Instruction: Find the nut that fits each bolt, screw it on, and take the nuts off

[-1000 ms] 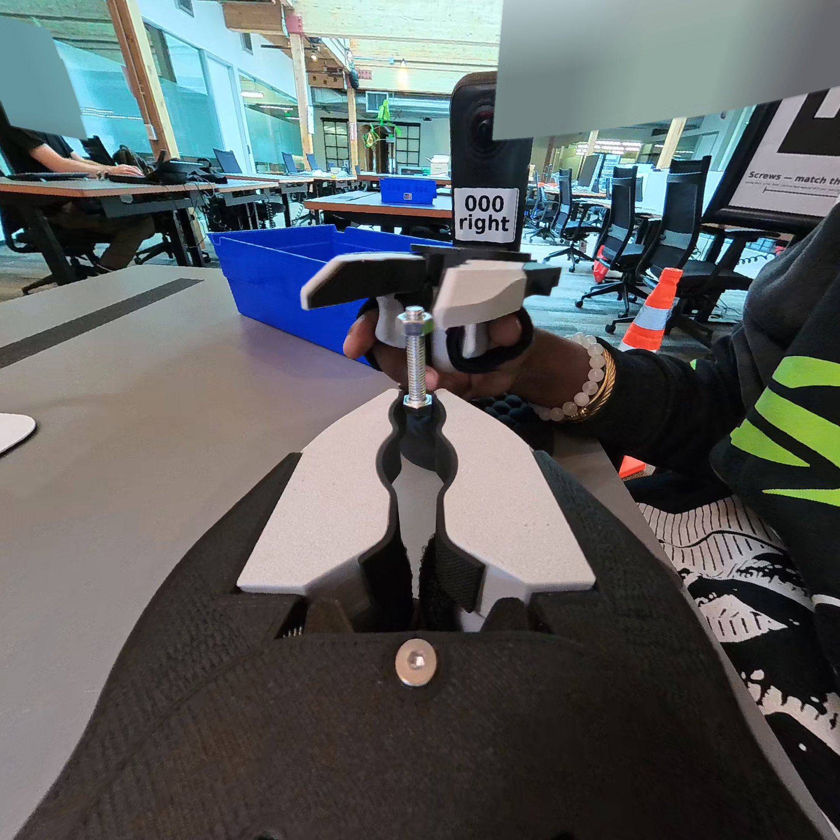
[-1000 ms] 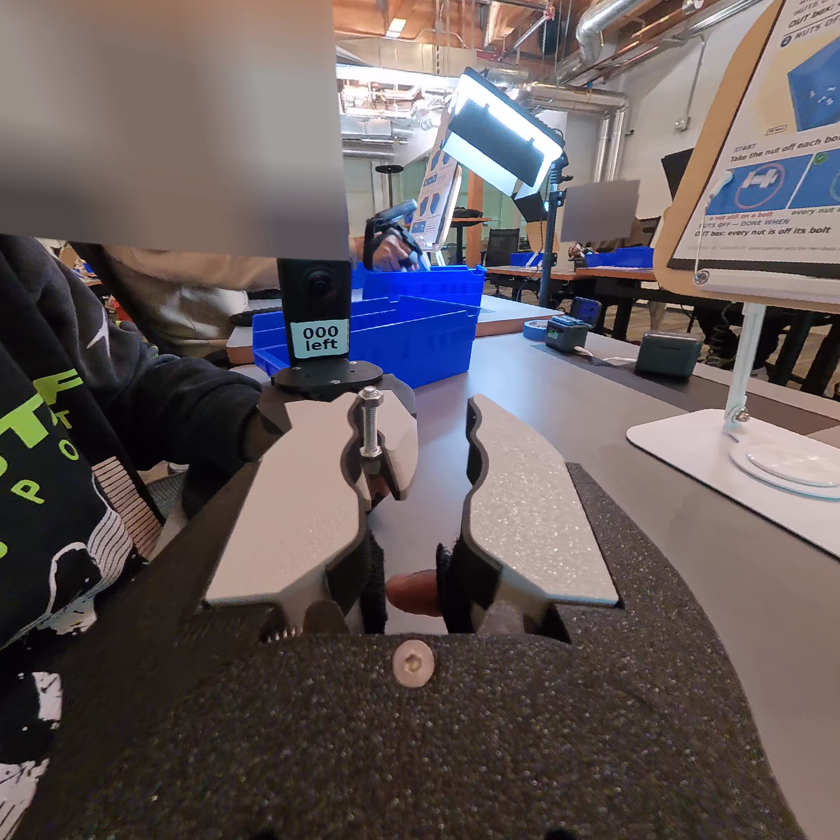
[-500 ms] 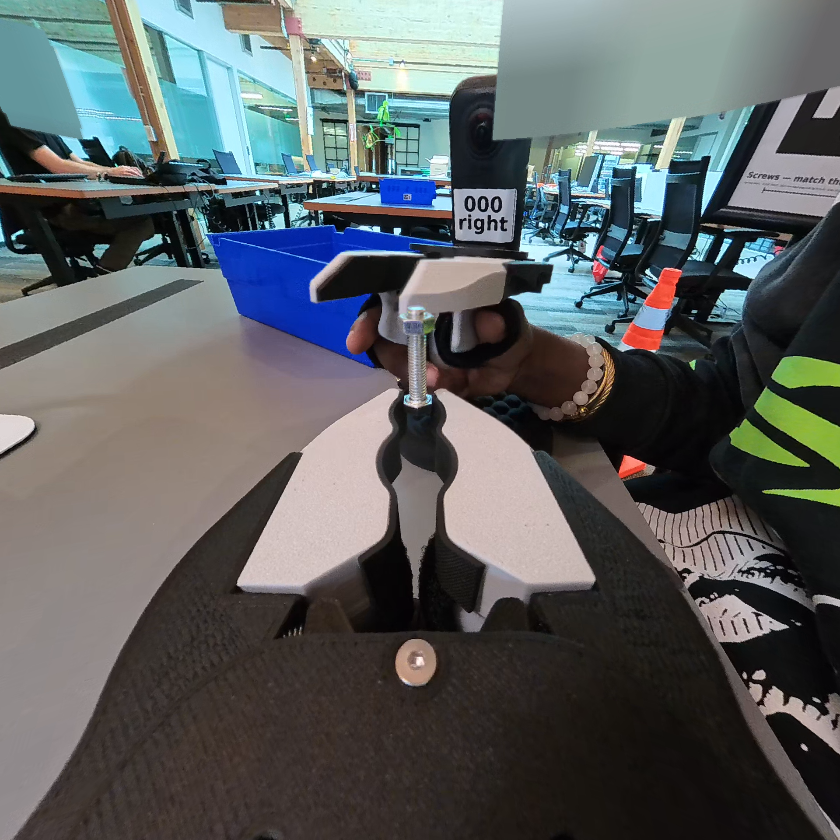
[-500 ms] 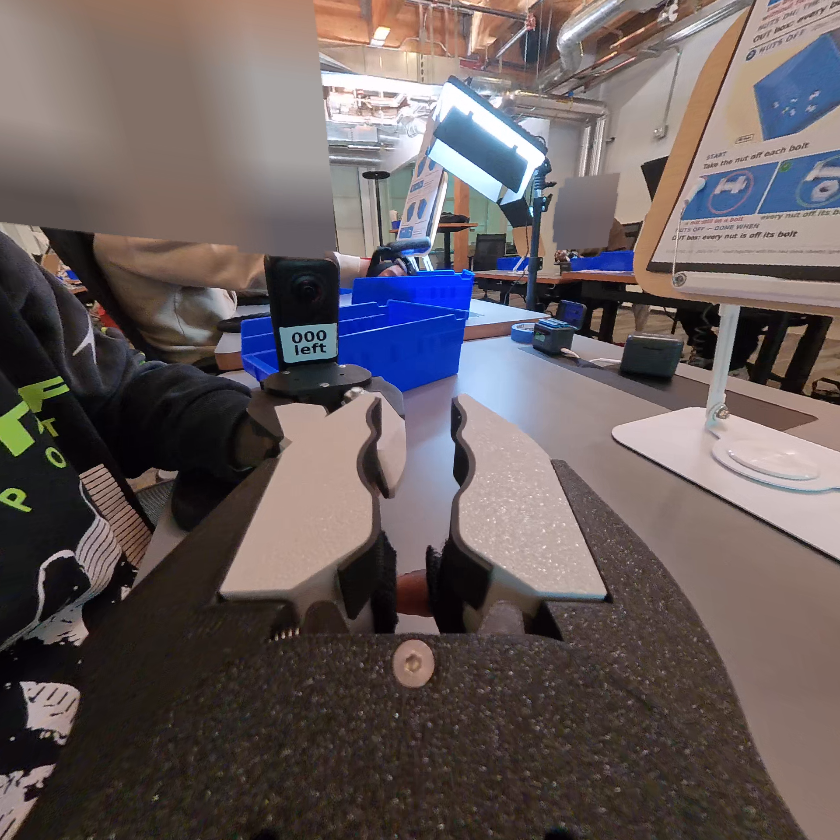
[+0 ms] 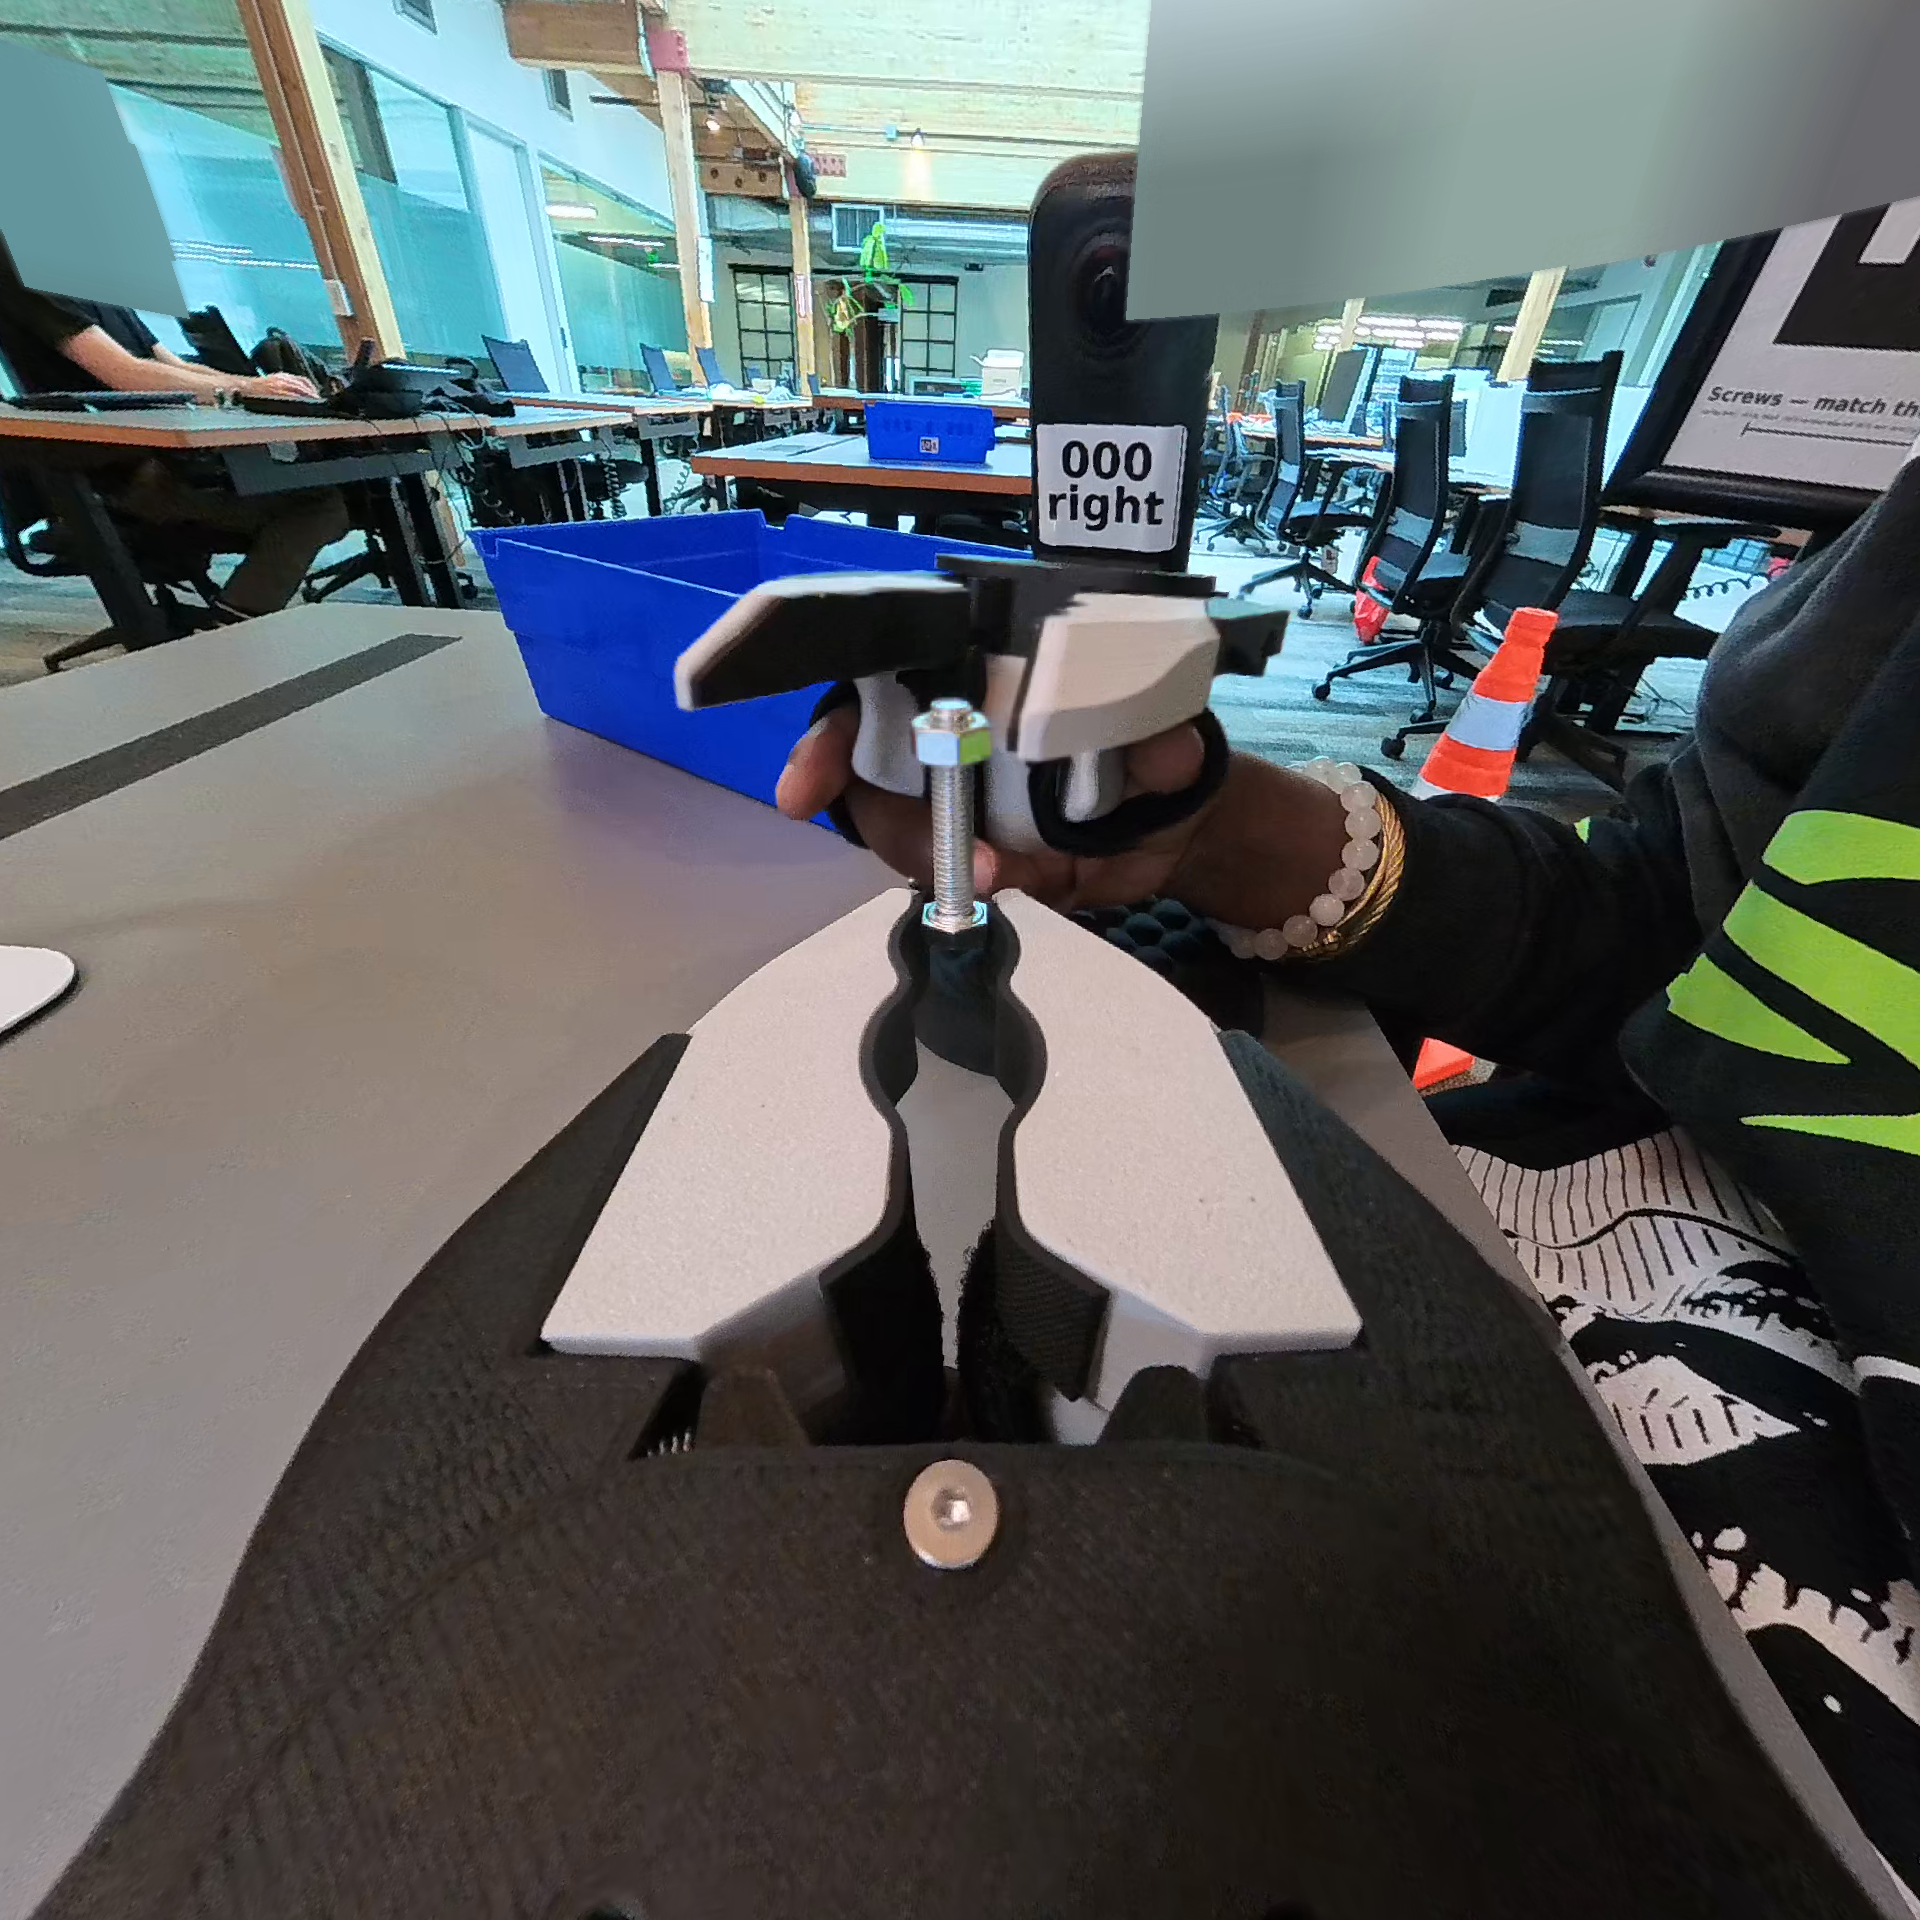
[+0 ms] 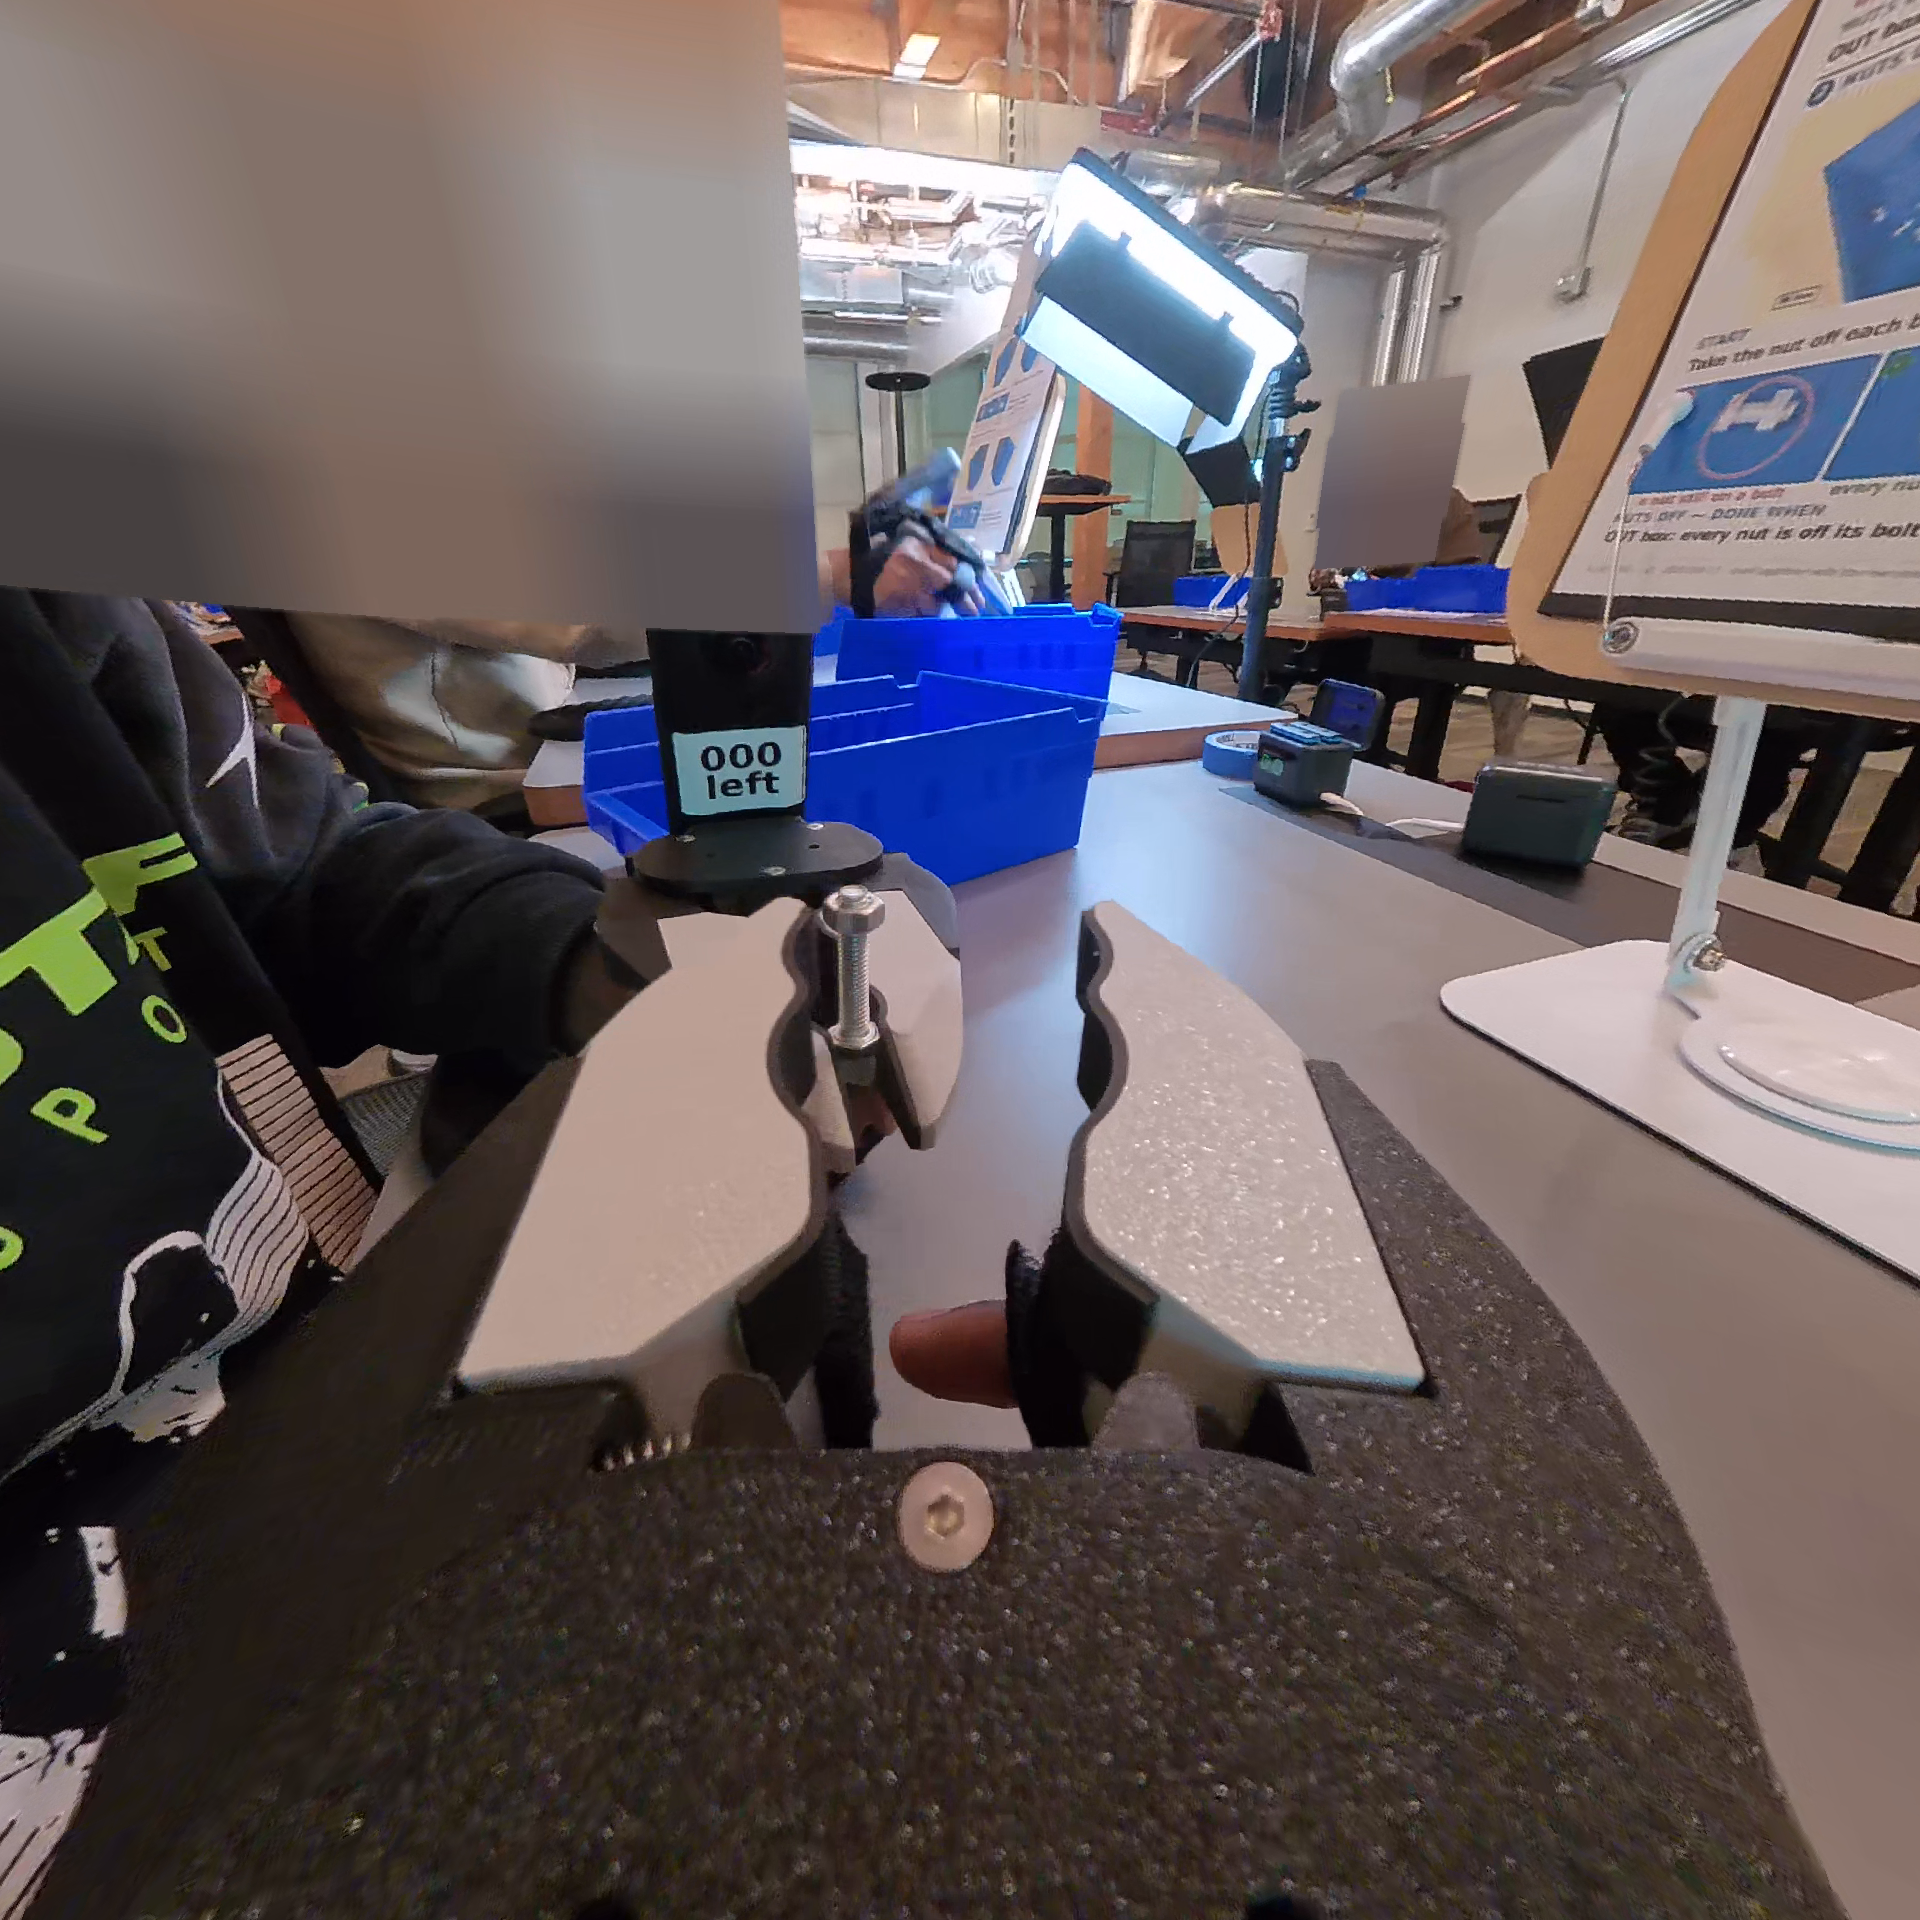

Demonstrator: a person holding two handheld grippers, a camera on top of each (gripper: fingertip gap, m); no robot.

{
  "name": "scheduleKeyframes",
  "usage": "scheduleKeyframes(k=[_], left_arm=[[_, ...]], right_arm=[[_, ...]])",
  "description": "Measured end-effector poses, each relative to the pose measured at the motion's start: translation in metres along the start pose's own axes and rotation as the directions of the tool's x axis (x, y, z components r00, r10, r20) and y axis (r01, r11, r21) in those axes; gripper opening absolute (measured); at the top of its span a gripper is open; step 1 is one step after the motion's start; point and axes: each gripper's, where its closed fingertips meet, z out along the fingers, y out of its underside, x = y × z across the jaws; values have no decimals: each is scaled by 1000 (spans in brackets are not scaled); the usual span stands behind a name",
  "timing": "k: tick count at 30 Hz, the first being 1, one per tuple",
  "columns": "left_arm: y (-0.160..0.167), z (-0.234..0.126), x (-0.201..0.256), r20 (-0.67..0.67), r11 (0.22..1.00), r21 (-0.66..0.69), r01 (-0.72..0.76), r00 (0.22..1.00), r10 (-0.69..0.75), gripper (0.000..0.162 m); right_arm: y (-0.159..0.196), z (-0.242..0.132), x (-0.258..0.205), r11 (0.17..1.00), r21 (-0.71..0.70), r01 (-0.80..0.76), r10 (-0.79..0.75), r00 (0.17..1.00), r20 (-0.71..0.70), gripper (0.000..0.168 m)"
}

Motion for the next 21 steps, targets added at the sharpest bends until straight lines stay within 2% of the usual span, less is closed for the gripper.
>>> scheduleKeyframes(k=[3,5,6,12,14,15,16,18,21], left_arm=[[-1,0,-1,5,1000,4,1,1000,-1,10],[-1,-1,-1,4,1000,9,7,1000,-7,10],[-1,-1,-1,4,1000,6,3,1000,-3,10],[0,0,0,-1,1000,1,-1,1000,1,10],[0,0,0,2,1000,1,0,1000,0,10],[-1,0,0,-1,1000,4,2,1000,-2,10],[-1,0,0,0,1000,5,3,1000,-3,10],[0,0,0,1,1000,2,1,1000,-1,10],[0,0,0,-2,1000,0,2,1000,-2,10]], right_arm=[[1,-1,3,1000,-5,-2,2,1000,-14,45],[-1,-4,6,1000,5,-2,2,999,-32,32],[-2,-4,7,1000,9,-1,1,999,-34,30],[-2,-2,1,1000,17,-10,10,1000,1,50],[-2,-2,4,1000,12,-6,6,1000,-20,45],[-1,-4,8,1000,9,-8,8,999,-39,34],[-1,-5,10,1000,6,-7,7,999,-51,31],[-5,-6,8,999,31,-9,10,999,-37,33],[-6,-3,1,999,40,-17,17,1000,2,48]])
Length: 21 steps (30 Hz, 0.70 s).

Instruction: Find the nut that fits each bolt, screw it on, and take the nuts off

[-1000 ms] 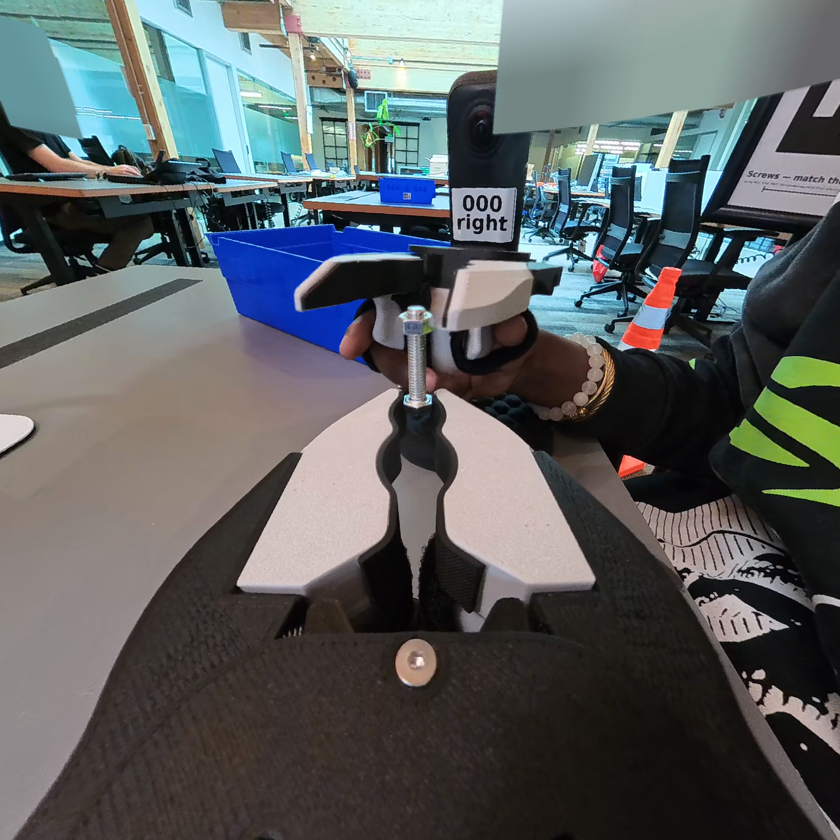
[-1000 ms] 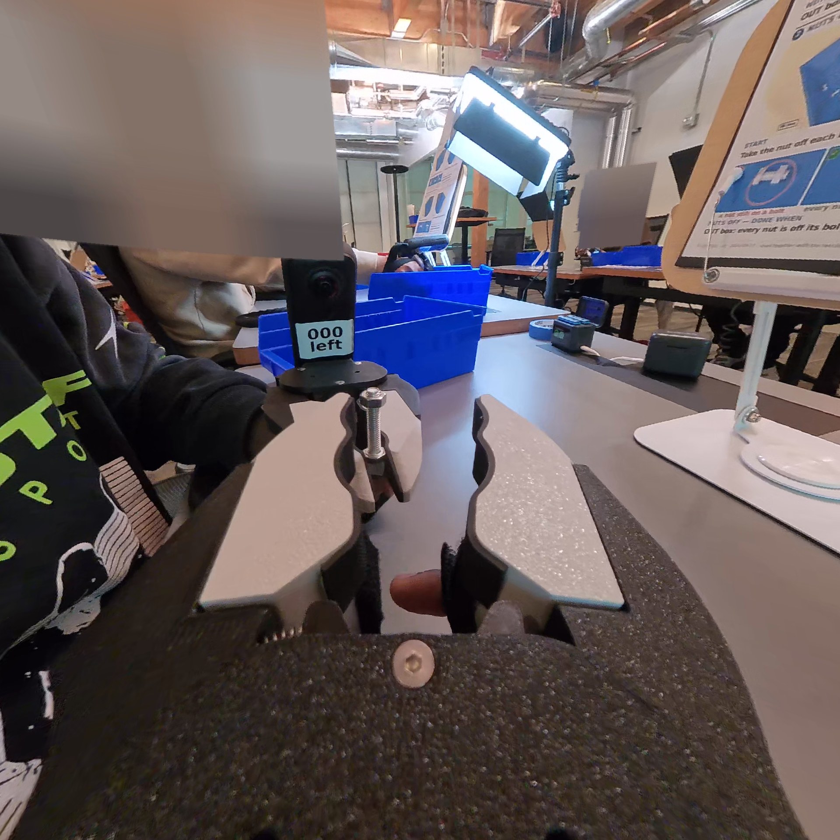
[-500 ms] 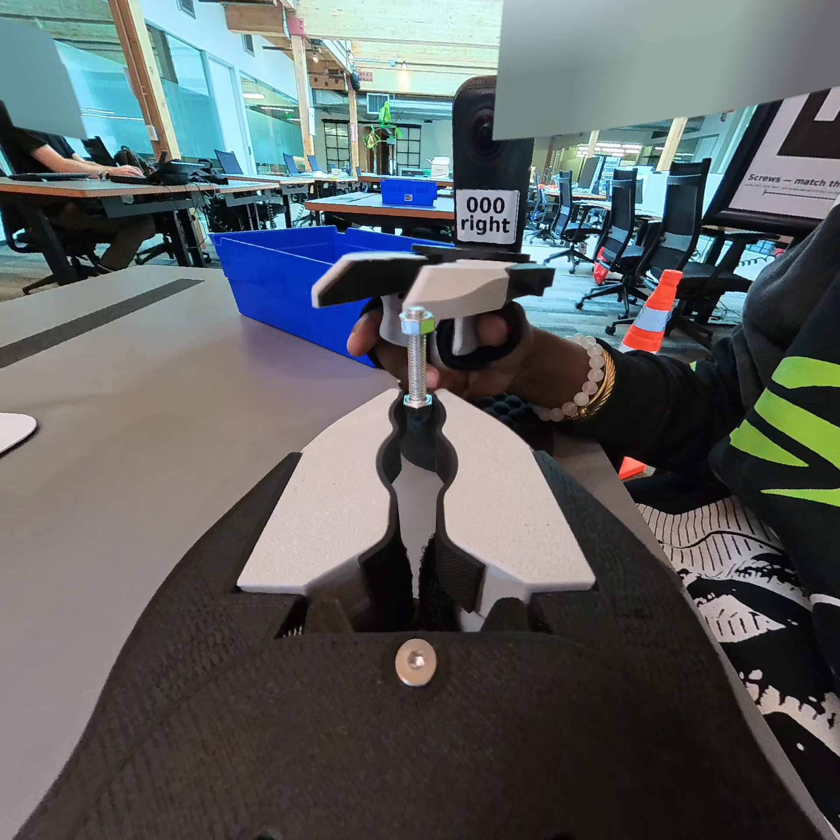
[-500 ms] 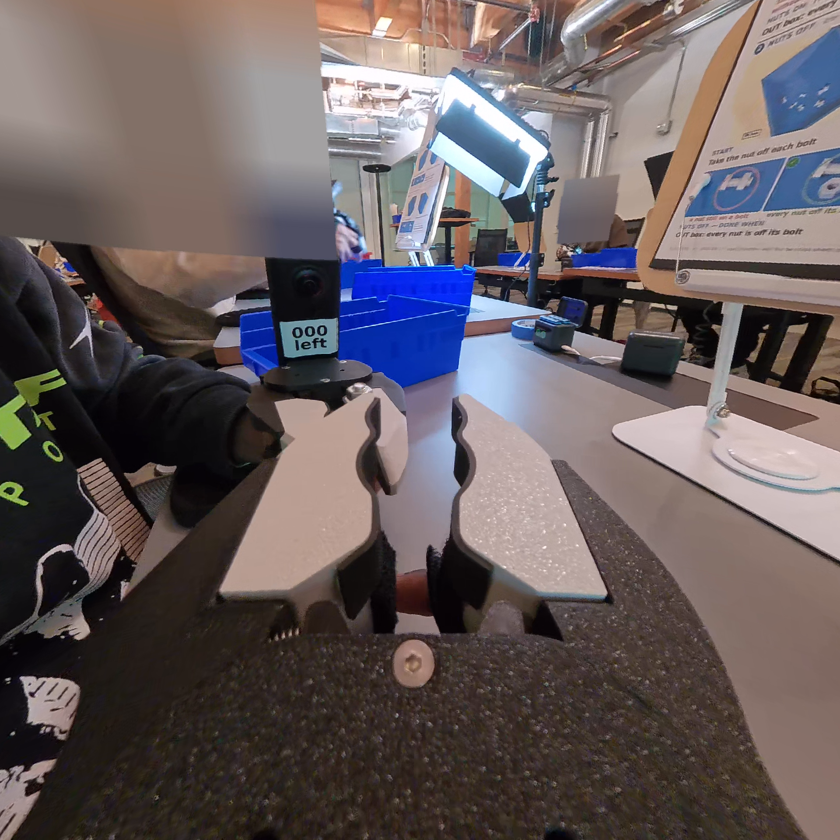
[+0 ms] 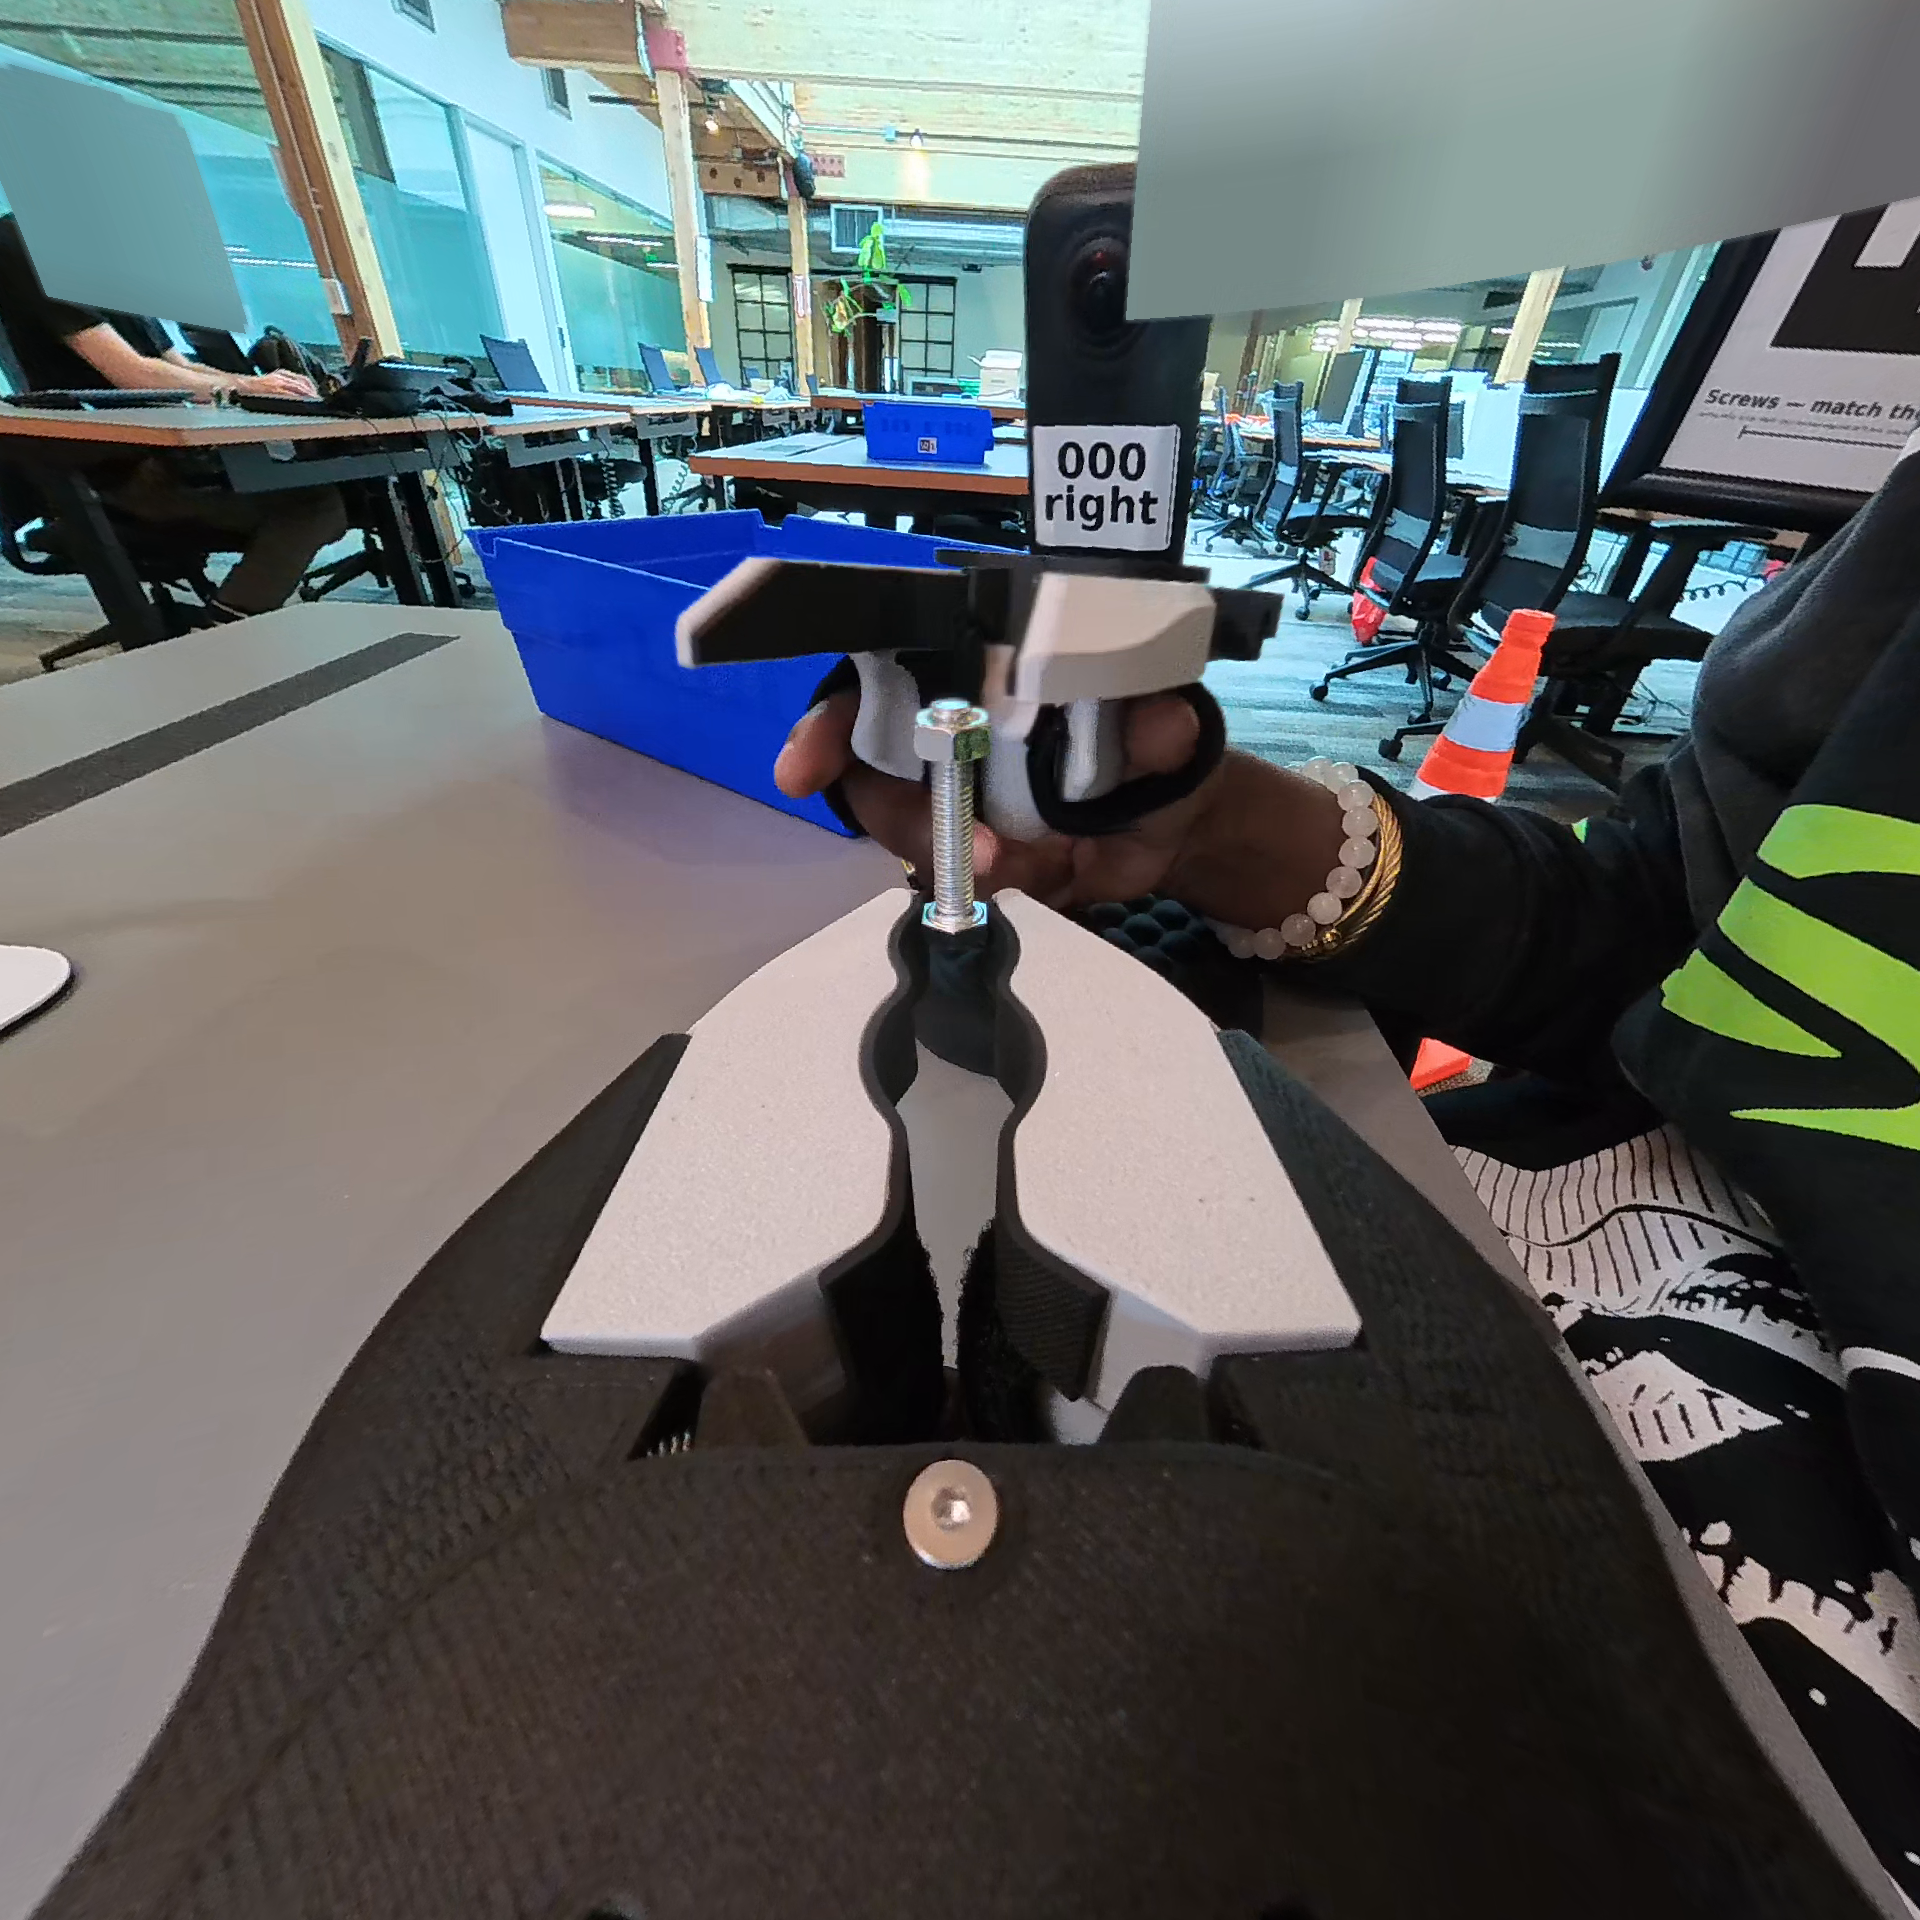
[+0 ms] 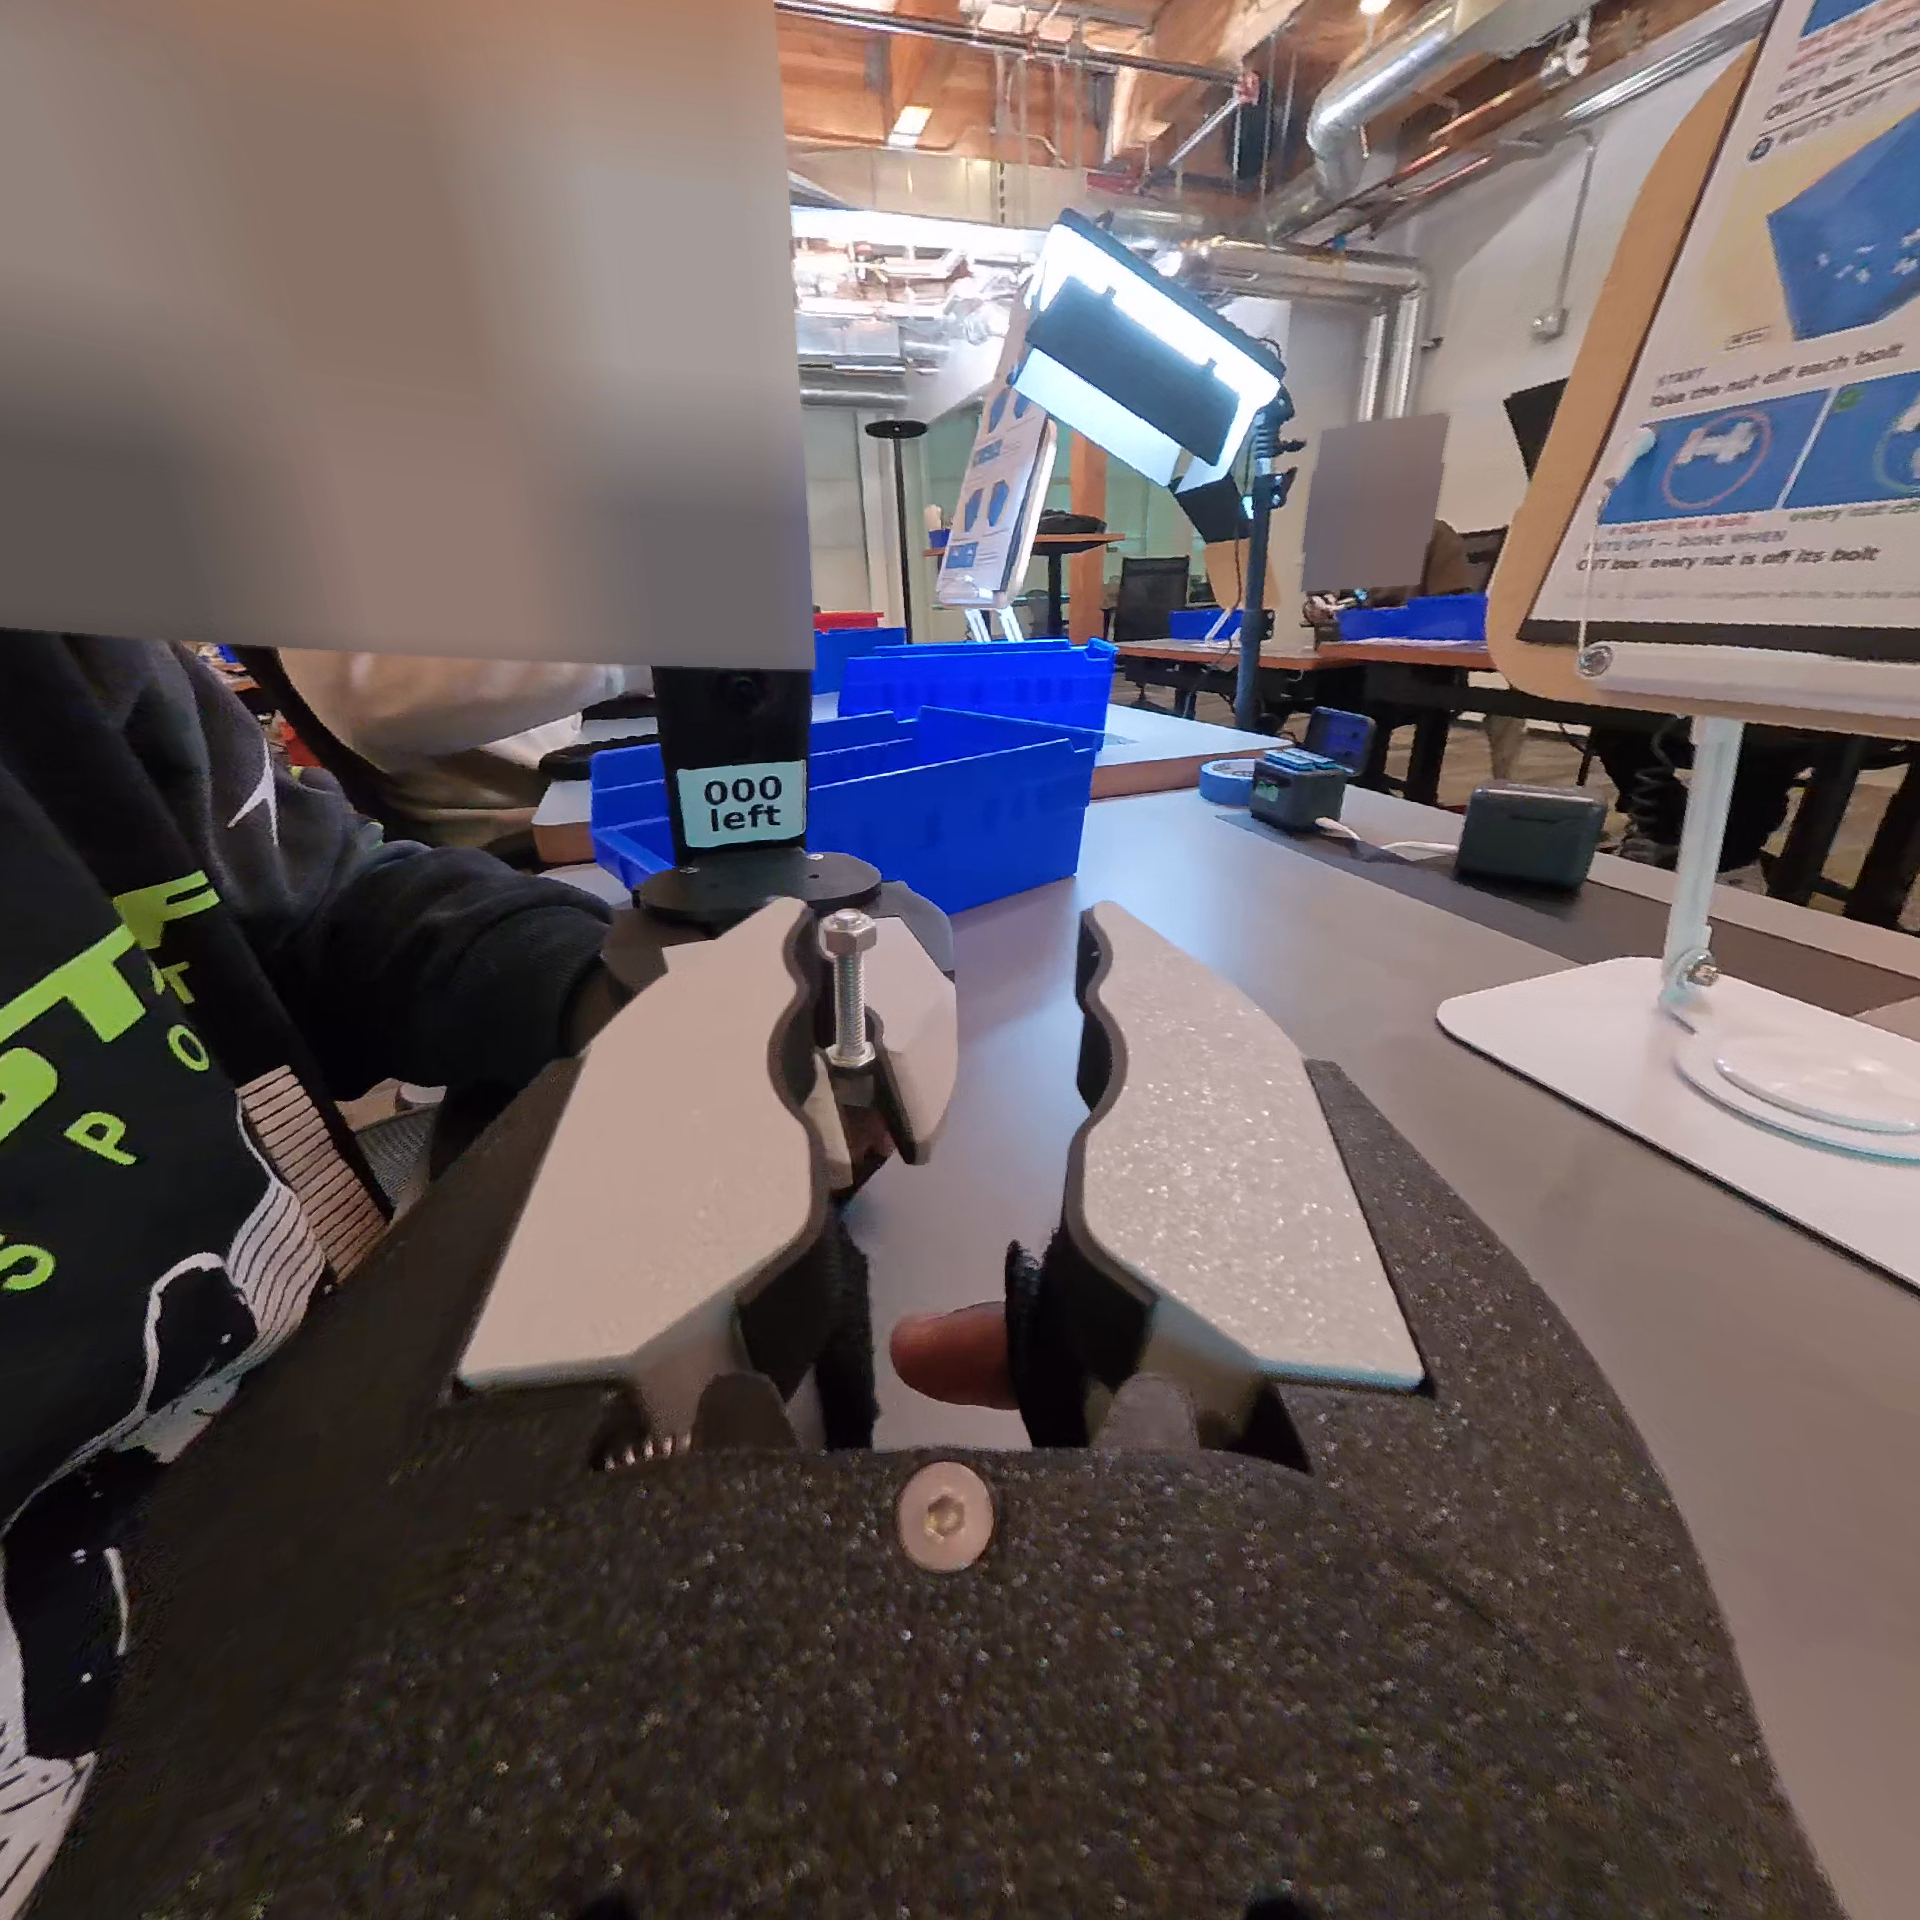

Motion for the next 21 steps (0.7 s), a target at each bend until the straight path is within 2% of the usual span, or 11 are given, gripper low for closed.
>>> scheduleKeyframes(k=[2,4,6,13,17,19,21], left_arm=[[0,0,1,-2,1000,-1,-3,1000,3,10],[0,0,0,4,1000,-3,-1,1000,1,10],[-1,-1,-1,2,1000,9,6,1000,-6,10],[0,0,0,1,1000,0,-5,1000,5,10],[-1,0,0,2,1000,4,-2,1000,2,10],[-1,0,0,2,1000,2,-4,1000,4,10],[0,0,0,1,1000,1,-4,1000,4,10]], right_arm=[[3,2,0,1000,-17,10,-10,1000,-3,51],[4,1,2,1000,-26,18,-18,1000,-19,46],[4,-1,7,999,-31,23,-25,999,-42,32],[4,2,-1,999,-25,30,-30,1000,-6,50],[3,-2,8,999,-24,25,-26,998,-50,31],[0,-3,6,1000,-7,22,-23,999,-40,31],[-2,-2,2,1000,9,17,-17,1000,-15,38]])
